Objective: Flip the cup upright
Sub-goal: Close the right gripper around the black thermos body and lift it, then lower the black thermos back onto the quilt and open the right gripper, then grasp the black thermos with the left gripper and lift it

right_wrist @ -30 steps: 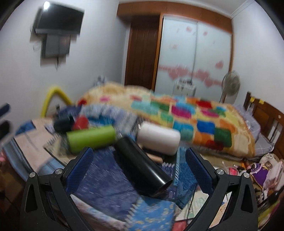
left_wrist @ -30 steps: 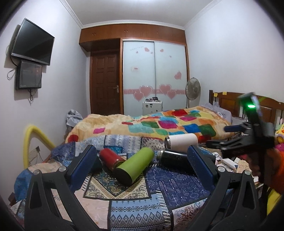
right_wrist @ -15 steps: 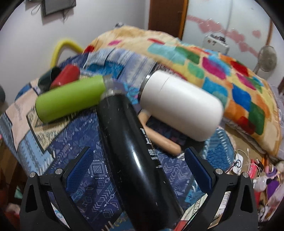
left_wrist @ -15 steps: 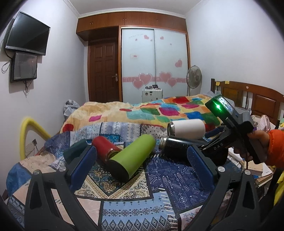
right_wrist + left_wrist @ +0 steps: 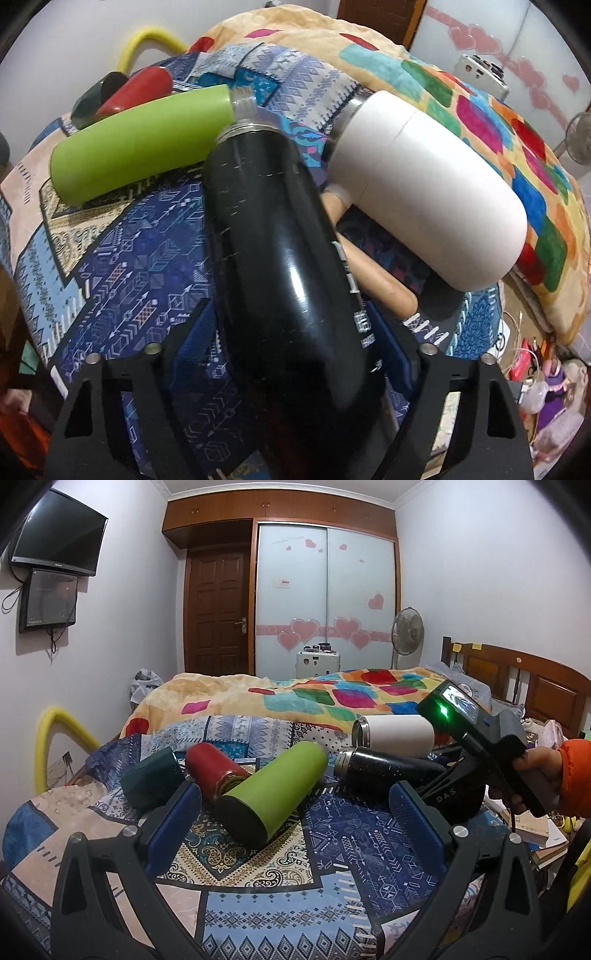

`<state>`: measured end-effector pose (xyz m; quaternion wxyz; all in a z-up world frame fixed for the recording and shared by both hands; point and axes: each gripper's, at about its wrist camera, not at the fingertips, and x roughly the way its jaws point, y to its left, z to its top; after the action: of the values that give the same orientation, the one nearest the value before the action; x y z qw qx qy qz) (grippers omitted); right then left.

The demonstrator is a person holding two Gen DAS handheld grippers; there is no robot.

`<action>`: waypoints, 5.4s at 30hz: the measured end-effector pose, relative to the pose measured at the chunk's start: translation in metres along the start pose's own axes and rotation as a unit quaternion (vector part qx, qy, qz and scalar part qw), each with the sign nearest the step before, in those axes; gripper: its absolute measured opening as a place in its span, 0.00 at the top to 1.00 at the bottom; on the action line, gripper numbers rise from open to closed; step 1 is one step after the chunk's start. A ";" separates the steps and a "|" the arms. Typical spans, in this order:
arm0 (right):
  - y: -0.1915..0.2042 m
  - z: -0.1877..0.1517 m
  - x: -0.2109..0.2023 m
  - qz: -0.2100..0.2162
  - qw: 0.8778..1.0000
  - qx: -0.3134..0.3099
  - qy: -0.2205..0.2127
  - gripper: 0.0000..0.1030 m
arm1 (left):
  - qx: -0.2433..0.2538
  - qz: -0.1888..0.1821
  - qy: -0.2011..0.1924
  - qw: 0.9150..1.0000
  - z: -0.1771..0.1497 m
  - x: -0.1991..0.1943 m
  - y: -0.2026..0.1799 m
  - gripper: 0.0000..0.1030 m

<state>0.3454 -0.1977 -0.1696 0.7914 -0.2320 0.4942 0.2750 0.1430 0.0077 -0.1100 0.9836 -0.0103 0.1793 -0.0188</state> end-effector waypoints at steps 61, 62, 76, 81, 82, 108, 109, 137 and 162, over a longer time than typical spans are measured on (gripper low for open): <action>0.111 -0.017 -0.031 0.037 0.997 -0.058 -0.040 0.34 | -0.015 -0.006 0.044 0.999 -0.014 -0.022 0.017 0.00; 0.108 -0.019 -0.038 0.042 0.997 -0.052 -0.050 0.33 | -0.015 -0.004 0.046 0.999 -0.014 -0.021 0.018 0.00; 0.003 -0.064 -0.070 -0.072 0.988 0.071 -0.118 0.14 | -0.014 -0.022 0.122 0.992 -0.026 0.040 0.003 0.00; -0.007 -0.073 -0.051 -0.061 0.993 0.056 -0.082 0.14 | 0.012 -0.031 0.139 0.990 -0.027 0.057 -0.015 0.00; -0.008 -0.072 -0.050 -0.043 0.994 0.054 -0.080 0.14 | 0.015 -0.033 0.141 0.989 -0.027 0.058 -0.017 0.00; 0.066 -0.066 -0.051 0.091 0.983 0.046 -0.150 0.15 | 0.006 -0.050 0.174 0.983 -0.022 0.035 0.016 0.00; 0.068 -0.066 -0.052 0.090 0.983 0.046 -0.153 0.15 | 0.008 -0.054 0.177 0.983 -0.020 0.035 0.015 0.00; 0.024 -0.079 -0.071 0.010 0.964 0.117 -0.237 0.14 | -0.012 -0.109 0.387 0.915 0.000 0.161 -0.032 0.28; 0.032 -0.078 -0.098 0.000 0.956 0.111 -0.273 0.14 | 0.018 -0.128 0.182 0.975 0.075 0.032 -0.017 0.38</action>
<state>0.2379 -0.2442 -0.1144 0.9168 -0.0585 0.2866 0.2717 0.1989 -0.0094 -0.0508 0.9239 -0.0114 0.3522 -0.1489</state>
